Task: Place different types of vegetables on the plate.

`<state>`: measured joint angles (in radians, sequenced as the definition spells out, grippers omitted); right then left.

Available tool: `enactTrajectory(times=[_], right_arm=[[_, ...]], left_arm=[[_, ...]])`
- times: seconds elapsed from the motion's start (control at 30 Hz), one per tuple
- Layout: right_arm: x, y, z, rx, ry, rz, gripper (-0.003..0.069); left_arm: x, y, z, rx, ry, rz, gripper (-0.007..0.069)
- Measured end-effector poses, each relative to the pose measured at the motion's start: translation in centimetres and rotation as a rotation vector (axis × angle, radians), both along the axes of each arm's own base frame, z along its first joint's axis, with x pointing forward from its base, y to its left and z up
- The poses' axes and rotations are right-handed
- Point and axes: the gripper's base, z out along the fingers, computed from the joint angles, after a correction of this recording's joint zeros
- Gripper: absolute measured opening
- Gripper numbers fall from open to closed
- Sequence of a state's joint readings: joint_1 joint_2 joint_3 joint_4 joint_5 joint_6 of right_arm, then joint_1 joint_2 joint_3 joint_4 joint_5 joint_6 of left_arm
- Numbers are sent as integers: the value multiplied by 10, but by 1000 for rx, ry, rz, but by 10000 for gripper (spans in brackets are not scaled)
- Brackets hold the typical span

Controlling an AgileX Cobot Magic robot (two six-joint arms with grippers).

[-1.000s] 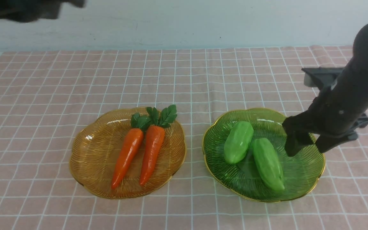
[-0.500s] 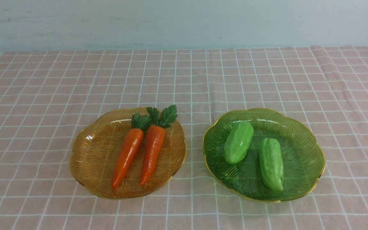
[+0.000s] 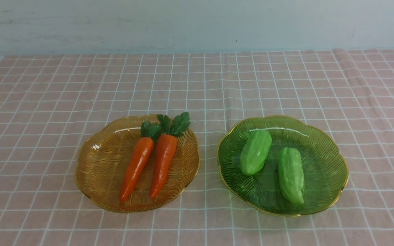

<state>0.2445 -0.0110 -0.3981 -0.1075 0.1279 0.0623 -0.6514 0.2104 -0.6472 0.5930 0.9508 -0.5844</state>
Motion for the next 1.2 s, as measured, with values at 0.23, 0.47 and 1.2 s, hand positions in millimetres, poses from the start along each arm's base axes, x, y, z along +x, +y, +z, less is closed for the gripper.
enactTrajectory(times=[0.23,0.47,1.2], right_arm=[[0,0,0,3,1,1,-15],[0,0,0,20,5,10,-15],[2,0,-3,15,46,6,-15]], left_arm=[[-3,3,0,-8,-18,3,-1],[-4,3,0,-17,-18,6,-1],[-3,-28,-95,70,-75,-78,-1]])
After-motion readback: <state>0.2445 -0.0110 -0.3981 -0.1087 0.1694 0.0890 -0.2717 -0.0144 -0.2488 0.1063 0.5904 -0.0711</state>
